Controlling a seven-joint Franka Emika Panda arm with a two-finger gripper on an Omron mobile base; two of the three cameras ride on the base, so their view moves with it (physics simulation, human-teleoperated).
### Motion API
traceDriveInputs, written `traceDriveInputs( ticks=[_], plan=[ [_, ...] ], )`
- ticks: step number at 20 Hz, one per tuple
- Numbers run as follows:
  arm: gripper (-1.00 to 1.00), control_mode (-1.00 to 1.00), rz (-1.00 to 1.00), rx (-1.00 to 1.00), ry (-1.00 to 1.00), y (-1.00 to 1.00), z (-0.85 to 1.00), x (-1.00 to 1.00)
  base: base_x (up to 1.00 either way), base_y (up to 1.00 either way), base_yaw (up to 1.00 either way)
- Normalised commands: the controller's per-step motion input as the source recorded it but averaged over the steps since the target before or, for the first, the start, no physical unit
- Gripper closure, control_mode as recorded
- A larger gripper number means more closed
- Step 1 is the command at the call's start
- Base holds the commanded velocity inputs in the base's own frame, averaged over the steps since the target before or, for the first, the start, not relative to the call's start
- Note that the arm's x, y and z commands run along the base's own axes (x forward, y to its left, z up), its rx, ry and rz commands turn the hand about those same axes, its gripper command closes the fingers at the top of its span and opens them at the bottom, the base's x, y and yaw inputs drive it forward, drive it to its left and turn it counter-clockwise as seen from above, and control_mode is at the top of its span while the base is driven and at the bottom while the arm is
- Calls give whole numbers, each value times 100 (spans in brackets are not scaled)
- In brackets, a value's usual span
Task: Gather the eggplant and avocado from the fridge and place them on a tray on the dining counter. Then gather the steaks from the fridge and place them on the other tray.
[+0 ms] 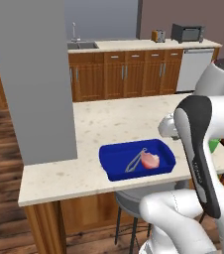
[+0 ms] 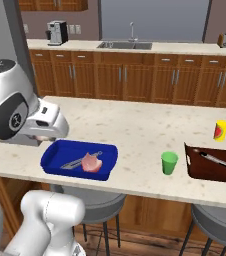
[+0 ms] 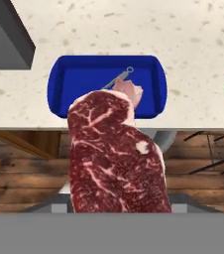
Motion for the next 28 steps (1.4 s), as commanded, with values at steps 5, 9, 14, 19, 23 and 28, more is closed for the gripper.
traceDriveInputs(
  ticks=[5,9,14,19,23,28],
  plan=[
    [100,-100,0,0,14,3,-9,19,0,0,0],
    [100,-100,0,0,1,15,-8,16,0,0,0],
    [100,-100,2,0,1,20,-28,33,0,0,0],
    [100,-100,2,0,1,3,-49,56,0,0,0],
    [100,-100,0,0,1,0,-62,59,0,0,0],
    [100,-100,1,0,0,0,-70,52,0,0,0]
  ],
)
